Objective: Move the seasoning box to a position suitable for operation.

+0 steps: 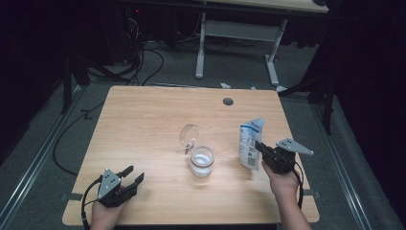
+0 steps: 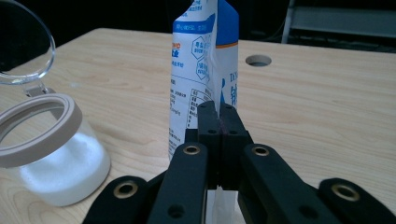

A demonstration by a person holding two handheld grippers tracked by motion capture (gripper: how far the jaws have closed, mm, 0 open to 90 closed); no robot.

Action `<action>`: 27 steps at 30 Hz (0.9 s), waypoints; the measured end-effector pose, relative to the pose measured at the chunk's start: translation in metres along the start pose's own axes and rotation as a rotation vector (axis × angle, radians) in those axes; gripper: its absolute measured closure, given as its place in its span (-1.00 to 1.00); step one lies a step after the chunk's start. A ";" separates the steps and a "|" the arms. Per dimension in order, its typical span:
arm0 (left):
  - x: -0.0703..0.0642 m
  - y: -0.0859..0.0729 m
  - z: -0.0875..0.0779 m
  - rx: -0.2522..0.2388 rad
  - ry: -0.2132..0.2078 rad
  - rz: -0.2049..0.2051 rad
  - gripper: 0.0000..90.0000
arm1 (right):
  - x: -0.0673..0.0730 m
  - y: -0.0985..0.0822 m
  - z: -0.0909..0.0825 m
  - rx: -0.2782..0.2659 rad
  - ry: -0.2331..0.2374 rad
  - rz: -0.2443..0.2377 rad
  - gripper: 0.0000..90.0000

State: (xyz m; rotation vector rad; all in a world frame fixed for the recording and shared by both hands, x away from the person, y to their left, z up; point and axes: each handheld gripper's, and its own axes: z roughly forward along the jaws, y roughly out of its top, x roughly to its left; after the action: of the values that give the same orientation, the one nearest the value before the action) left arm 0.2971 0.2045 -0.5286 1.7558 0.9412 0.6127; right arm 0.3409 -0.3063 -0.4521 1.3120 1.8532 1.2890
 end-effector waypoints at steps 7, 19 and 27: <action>0.000 0.000 -0.003 -0.001 0.023 0.007 0.09 | 0.001 -0.010 0.002 -0.076 0.009 0.008 1.00; -0.005 -0.002 -0.010 -0.015 0.038 0.013 0.08 | -0.008 -0.022 -0.005 -0.174 -0.004 0.046 1.00; -0.003 -0.003 -0.012 -0.018 0.034 0.003 0.07 | -0.018 -0.027 -0.001 -0.189 -0.031 0.036 1.00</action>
State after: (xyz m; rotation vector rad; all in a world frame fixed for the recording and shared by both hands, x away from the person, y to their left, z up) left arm 0.2848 0.2091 -0.5269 1.7359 0.9539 0.6529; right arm 0.3356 -0.3253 -0.4781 1.2621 1.6490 1.4167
